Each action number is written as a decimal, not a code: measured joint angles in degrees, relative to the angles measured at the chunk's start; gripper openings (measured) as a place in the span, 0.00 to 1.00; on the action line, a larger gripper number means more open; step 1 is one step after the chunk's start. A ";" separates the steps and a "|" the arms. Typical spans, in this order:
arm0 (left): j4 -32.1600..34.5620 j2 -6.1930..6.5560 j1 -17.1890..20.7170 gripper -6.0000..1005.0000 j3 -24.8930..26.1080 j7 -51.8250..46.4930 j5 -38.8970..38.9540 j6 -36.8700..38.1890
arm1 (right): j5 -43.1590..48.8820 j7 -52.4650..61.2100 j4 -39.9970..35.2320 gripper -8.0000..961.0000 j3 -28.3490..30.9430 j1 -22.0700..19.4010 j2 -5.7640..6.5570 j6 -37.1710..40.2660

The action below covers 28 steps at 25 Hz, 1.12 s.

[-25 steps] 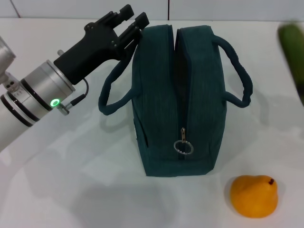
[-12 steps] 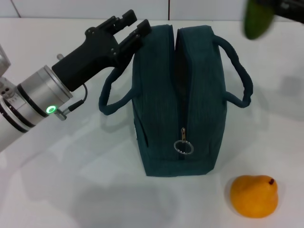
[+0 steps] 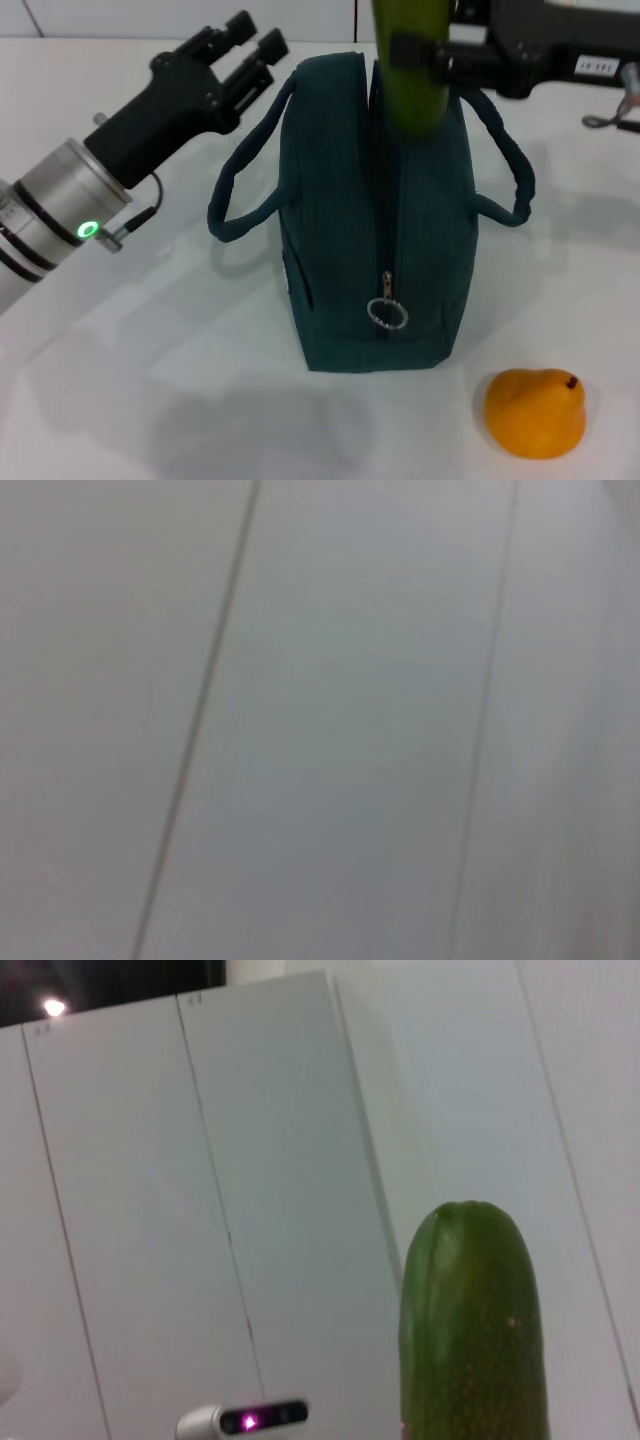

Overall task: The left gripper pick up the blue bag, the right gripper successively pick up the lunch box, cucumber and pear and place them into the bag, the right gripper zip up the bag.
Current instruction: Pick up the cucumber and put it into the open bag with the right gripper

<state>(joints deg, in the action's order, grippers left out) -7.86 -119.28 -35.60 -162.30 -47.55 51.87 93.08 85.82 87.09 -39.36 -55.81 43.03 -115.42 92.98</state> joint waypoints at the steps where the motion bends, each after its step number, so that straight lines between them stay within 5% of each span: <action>1: -0.23 0.00 0.17 0.48 0.00 0.00 0.37 0.00 | -0.11 -0.27 0.06 0.60 -0.64 -0.29 -0.04 -0.07; 28: -0.53 -0.20 -0.28 0.48 -0.09 0.00 0.60 -0.57 | -6.61 -20.16 13.60 0.64 -10.06 -1.81 -0.76 -2.29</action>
<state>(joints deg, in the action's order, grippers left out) -8.39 -119.48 -35.88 -162.38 -47.55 52.47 92.51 79.21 66.93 -25.76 -65.87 41.22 -116.19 90.69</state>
